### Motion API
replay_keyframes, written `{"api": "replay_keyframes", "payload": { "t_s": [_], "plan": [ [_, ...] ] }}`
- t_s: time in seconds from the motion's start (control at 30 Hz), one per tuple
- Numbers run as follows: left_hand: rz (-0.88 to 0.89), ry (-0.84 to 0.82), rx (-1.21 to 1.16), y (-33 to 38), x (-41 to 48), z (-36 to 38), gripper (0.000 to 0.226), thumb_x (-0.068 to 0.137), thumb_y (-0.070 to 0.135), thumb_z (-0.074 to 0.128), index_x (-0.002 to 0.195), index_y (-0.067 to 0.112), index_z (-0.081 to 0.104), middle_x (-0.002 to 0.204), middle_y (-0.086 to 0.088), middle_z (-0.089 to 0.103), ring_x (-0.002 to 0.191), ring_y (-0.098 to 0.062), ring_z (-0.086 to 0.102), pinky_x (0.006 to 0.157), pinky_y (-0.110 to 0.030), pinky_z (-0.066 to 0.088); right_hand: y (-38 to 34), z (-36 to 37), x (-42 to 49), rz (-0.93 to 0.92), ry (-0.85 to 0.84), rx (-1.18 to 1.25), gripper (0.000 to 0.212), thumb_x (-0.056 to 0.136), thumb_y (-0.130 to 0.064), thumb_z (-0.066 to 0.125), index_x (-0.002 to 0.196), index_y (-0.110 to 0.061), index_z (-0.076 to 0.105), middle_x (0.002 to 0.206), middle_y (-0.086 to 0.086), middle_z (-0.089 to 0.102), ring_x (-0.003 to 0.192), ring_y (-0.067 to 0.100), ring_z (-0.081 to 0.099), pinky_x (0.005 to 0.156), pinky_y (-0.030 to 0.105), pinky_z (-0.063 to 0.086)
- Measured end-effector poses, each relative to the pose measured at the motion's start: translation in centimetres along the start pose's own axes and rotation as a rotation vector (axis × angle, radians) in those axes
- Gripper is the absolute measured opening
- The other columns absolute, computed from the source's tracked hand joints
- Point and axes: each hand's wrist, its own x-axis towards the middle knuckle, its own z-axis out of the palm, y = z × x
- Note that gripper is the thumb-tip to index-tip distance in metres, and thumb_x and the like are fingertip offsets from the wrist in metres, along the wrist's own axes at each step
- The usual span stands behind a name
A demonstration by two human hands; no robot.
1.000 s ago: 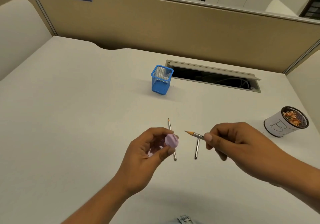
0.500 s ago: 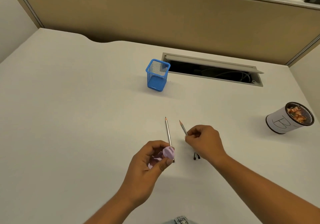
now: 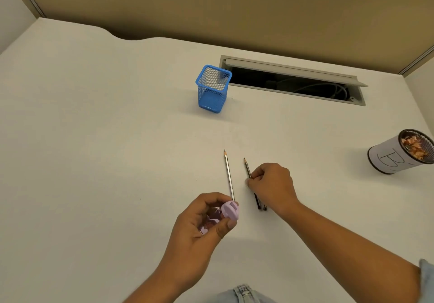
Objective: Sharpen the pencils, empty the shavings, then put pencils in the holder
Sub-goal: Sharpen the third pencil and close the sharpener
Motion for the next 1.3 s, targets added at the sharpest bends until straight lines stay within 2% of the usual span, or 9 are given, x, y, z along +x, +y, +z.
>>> {"api": "replay_keyframes", "payload": {
  "t_s": [0.3,0.47,0.53,0.63,0.83,1.0,1.13,1.23,1.3],
  "plan": [
    [-0.003,0.006,0.004,0.2,-0.5,0.0,0.021,0.079,0.043,0.074,0.099,0.039,0.070,0.098,0.008,0.076,0.088,-0.011,0.068,0.076,-0.017,0.054,0.5,-1.3,0.5,0.020,0.077,0.132,0.022,0.082,-0.035,0.075,0.067,-0.021,0.066,0.063,-0.006,0.069,0.062,0.012,0.066,0.057,0.023,0.048],
    [-0.003,0.036,0.017,-0.2,-1.2,-0.3,0.026,0.079,0.051,0.076,0.102,0.039,0.070,0.099,0.008,0.077,0.091,-0.016,0.070,0.080,-0.023,0.058,2.8,-2.2,-0.4,0.078,0.172,0.060,0.024,0.083,-0.037,0.070,0.072,-0.020,0.057,0.067,-0.005,0.064,0.062,0.010,0.059,0.050,0.023,0.038],
    [-0.004,0.024,0.003,0.0,-1.7,-0.2,0.028,0.076,0.048,0.075,0.102,0.038,0.071,0.098,0.006,0.077,0.083,-0.014,0.071,0.073,-0.026,0.059,3.5,-1.8,-0.8,0.103,0.135,0.054,0.025,0.082,-0.039,0.071,0.075,-0.020,0.055,0.071,-0.004,0.064,0.064,0.011,0.059,0.051,0.024,0.038],
    [-0.002,0.017,-0.019,0.4,-2.4,-0.1,0.029,0.071,0.044,0.076,0.099,0.034,0.074,0.093,0.003,0.077,0.062,-0.012,0.066,0.055,-0.016,0.051,4.0,-1.2,-1.3,0.106,0.126,0.029,0.029,0.080,-0.041,0.072,0.076,-0.021,0.052,0.072,-0.004,0.062,0.063,0.013,0.058,0.049,0.025,0.037],
    [0.019,0.031,-0.001,0.6,-4.2,-0.1,0.022,0.075,0.031,0.086,0.096,0.033,0.079,0.089,0.000,0.079,0.051,-0.012,0.063,0.047,-0.013,0.048,4.3,-1.4,-1.7,0.091,0.134,-0.006,0.015,0.077,-0.027,0.066,0.079,-0.024,0.052,0.071,-0.005,0.065,0.061,0.015,0.062,0.052,0.027,0.045],
    [0.045,0.024,0.023,1.3,-5.3,-0.2,0.024,0.071,0.039,0.083,0.094,0.035,0.080,0.090,0.003,0.080,0.048,-0.013,0.062,0.061,-0.019,0.058,3.9,-4.0,-2.6,0.050,0.178,0.117,0.011,0.075,-0.024,0.070,0.081,-0.026,0.061,0.065,-0.010,0.065,0.059,0.007,0.063,0.050,0.024,0.042],
    [0.076,-0.035,0.035,2.8,-5.4,-0.6,0.020,0.078,0.045,0.078,0.097,0.040,0.079,0.093,0.006,0.080,0.056,-0.009,0.061,0.064,-0.024,0.060,1.8,-7.0,-5.8,-0.055,0.083,0.418,0.015,0.082,-0.009,0.067,0.079,-0.024,0.069,0.065,-0.005,0.069,0.060,0.012,0.065,0.053,0.025,0.051],
    [0.115,-0.055,0.071,4.0,-5.3,-1.1,0.027,0.076,0.047,0.074,0.101,0.039,0.078,0.094,0.003,0.079,0.059,-0.014,0.057,0.060,-0.027,0.056,0.1,-9.3,-9.9,-0.143,-0.072,0.530,0.017,0.091,-0.012,0.065,0.084,-0.025,0.074,0.057,-0.009,0.063,0.048,0.008,0.053,0.049,0.020,0.042],
    [0.165,-0.071,0.109,4.8,-5.3,-1.3,0.028,0.078,0.049,0.073,0.104,0.041,0.077,0.095,0.004,0.079,0.067,-0.027,0.059,0.057,-0.034,0.052,-1.0,-10.4,-12.8,-0.193,-0.190,0.576,0.016,0.094,-0.016,0.063,0.089,-0.026,0.075,0.053,-0.005,0.052,0.046,0.009,0.040,0.046,0.018,0.035]
  ]
}}
